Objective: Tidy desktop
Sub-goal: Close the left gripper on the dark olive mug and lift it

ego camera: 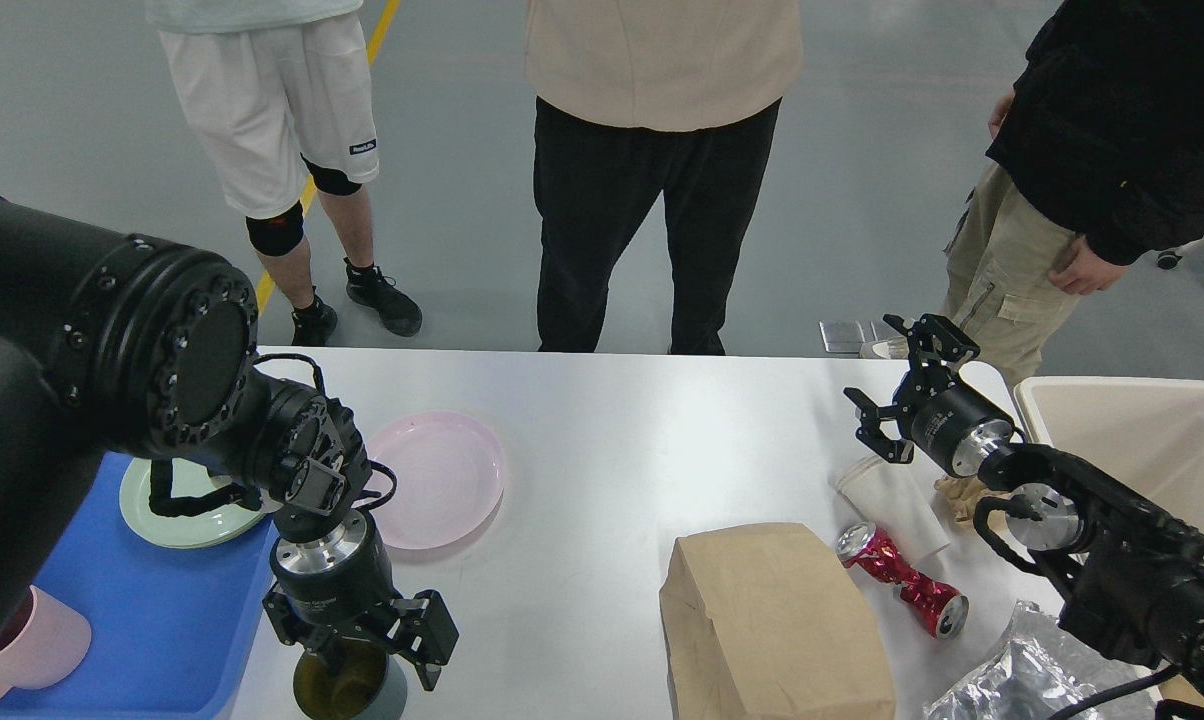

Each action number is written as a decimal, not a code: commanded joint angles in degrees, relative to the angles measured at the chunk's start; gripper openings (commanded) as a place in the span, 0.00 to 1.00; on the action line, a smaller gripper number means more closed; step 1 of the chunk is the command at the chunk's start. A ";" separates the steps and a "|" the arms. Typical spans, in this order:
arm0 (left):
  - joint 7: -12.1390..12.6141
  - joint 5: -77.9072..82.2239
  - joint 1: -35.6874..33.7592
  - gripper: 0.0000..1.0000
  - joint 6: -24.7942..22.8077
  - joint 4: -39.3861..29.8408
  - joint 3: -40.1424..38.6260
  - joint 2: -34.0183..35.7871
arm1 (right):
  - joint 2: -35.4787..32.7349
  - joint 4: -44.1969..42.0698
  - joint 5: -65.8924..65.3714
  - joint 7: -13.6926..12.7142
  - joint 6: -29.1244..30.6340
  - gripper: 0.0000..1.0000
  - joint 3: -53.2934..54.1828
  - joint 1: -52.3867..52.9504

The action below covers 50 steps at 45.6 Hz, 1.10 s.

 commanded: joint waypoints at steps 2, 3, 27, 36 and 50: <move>0.00 -0.02 2.13 0.97 -0.09 2.02 -0.02 0.00 | 0.00 0.00 0.00 0.00 -0.01 1.00 0.00 0.00; 0.00 -0.02 2.31 0.97 -0.09 2.37 -0.02 0.00 | 0.00 0.00 0.00 0.00 -0.01 1.00 0.00 0.00; -0.09 -0.11 4.86 0.87 0.09 4.92 -0.73 0.00 | 0.00 0.00 0.00 0.00 -0.01 1.00 0.00 0.00; 0.00 -0.11 5.47 0.70 0.44 5.45 -0.73 -0.09 | 0.00 0.00 0.00 0.00 0.08 1.00 0.00 0.00; 0.17 -0.46 5.91 0.41 0.70 5.45 -0.02 -0.09 | 0.00 0.00 0.00 0.00 -0.01 1.00 0.00 0.00</move>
